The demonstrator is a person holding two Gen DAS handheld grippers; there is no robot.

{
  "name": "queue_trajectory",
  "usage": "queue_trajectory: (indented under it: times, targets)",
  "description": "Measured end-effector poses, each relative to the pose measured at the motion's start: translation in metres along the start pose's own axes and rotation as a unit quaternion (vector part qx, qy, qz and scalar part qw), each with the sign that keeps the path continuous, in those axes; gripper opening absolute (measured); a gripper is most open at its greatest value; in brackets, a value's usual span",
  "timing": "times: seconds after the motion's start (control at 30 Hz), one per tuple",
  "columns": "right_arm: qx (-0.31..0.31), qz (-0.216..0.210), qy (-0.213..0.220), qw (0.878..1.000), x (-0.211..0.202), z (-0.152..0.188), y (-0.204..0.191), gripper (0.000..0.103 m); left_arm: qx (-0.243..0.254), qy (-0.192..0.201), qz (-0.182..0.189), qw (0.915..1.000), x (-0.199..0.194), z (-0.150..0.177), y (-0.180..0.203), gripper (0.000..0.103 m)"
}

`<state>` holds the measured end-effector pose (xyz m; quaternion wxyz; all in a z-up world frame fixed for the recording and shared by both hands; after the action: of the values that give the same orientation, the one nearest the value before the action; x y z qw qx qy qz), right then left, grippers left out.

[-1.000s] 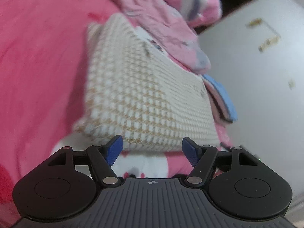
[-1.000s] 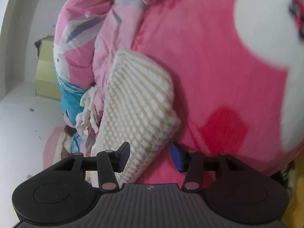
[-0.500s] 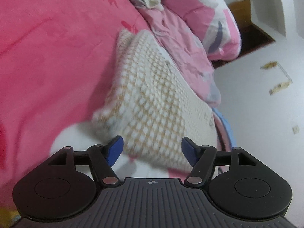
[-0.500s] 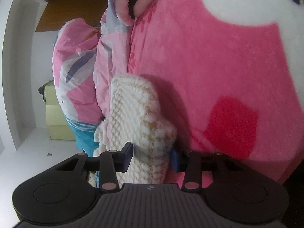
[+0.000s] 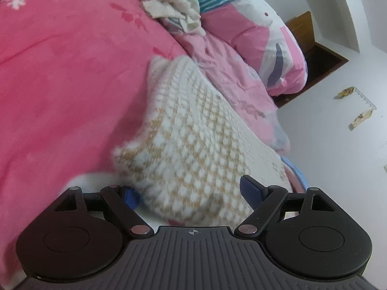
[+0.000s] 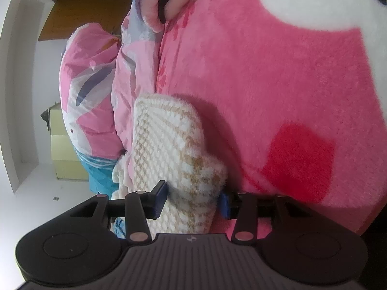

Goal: Fold clothes

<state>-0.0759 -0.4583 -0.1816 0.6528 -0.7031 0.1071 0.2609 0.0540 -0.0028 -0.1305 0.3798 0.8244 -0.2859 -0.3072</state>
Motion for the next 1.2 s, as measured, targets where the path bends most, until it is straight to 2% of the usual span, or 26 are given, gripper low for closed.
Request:
queue_trajectory:
  times: [0.07, 0.13, 0.17, 0.2, 0.27, 0.37, 0.47, 0.7, 0.77, 0.8, 0.87, 0.93, 0.97, 1.03, 1.13, 1.17, 1.2]
  targets:
    - [0.0, 0.005, 0.004, 1.0, 0.003, -0.001, -0.002, 0.046, 0.01, 0.003, -0.004, 0.9999, 0.005, -0.004, 0.002, 0.078]
    - [-0.011, 0.014, 0.011, 1.0, 0.004, 0.0, -0.005, 0.044, 0.018, 0.006, -0.012, 0.9998, 0.011, -0.008, 0.004, 0.063]
    - [-0.02, 0.02, 0.015, 0.999, 0.004, 0.001, -0.007, 0.04, 0.02, 0.007, -0.016, 0.9996, 0.011, -0.009, 0.003, 0.044]
    - [-0.029, 0.025, 0.019, 0.999, 0.004, 0.002, -0.009, 0.034, 0.02, 0.006, -0.022, 0.9996, 0.009, -0.009, 0.001, 0.033]
    - [-0.05, 0.024, 0.027, 0.998, 0.0, 0.004, -0.013, 0.027, 0.025, 0.001, -0.023, 0.9994, 0.003, -0.008, 0.0, 0.018]
    - [-0.088, 0.011, 0.04, 0.995, -0.009, 0.006, -0.021, 0.023, 0.041, -0.004, -0.019, 0.999, -0.007, -0.007, 0.003, 0.011]
    - [-0.118, -0.001, 0.047, 0.992, -0.019, 0.009, -0.03, 0.02, 0.04, -0.006, -0.008, 0.9991, -0.014, -0.004, 0.004, 0.009]
    - [-0.12, -0.009, 0.048, 0.992, -0.041, 0.008, -0.019, 0.02, 0.041, -0.041, 0.027, 0.9979, -0.034, 0.011, 0.006, 0.009]
    - [-0.097, 0.004, 0.04, 0.994, -0.037, 0.006, -0.002, 0.022, 0.012, -0.064, 0.033, 0.9973, -0.034, 0.016, -0.006, 0.014]
    - [-0.084, 0.012, 0.036, 0.996, -0.035, 0.004, 0.007, 0.027, -0.016, -0.071, 0.037, 0.9966, -0.033, 0.015, -0.016, 0.022]
    - [-0.058, 0.006, 0.036, 0.998, -0.038, 0.0, 0.016, 0.028, -0.078, -0.074, 0.05, 0.993, -0.038, 0.008, -0.034, 0.026]
    - [-0.031, -0.005, 0.037, 0.999, -0.043, -0.004, 0.023, 0.031, -0.099, -0.07, 0.06, 0.9909, -0.046, 0.0, -0.04, 0.031]
    - [-0.034, 0.003, 0.048, 0.998, -0.049, -0.006, 0.022, 0.034, -0.085, -0.064, 0.05, 0.9931, -0.051, -0.005, -0.04, 0.035]
    - [-0.071, 0.046, 0.097, 0.992, -0.066, -0.013, 0.013, 0.038, -0.044, -0.051, 0.03, 0.9973, -0.061, -0.016, -0.034, 0.044]
    - [-0.131, 0.107, 0.216, 0.962, -0.099, -0.025, -0.013, 0.039, 0.015, -0.017, 0.023, 0.9995, -0.075, -0.04, -0.019, 0.061]
    - [-0.151, 0.106, 0.239, 0.953, -0.104, -0.027, -0.028, 0.039, 0.03, -0.005, 0.024, 0.9992, -0.076, -0.048, -0.014, 0.069]
    - [-0.172, 0.097, 0.251, 0.948, -0.104, -0.028, -0.045, 0.039, 0.043, 0.005, 0.026, 0.9987, -0.075, -0.057, -0.009, 0.072]
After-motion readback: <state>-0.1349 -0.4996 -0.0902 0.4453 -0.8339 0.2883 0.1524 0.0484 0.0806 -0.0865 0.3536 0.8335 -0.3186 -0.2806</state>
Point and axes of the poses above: each gripper's, at about its wrist camera, not at the fingertips, and x roughly the way its jaws point, y to its right, z to its underside, the point moved 7 cm from there along x, roughly the way its jaws point, and after that the axes turned 9 degrees about z, right-handed, at the moved point
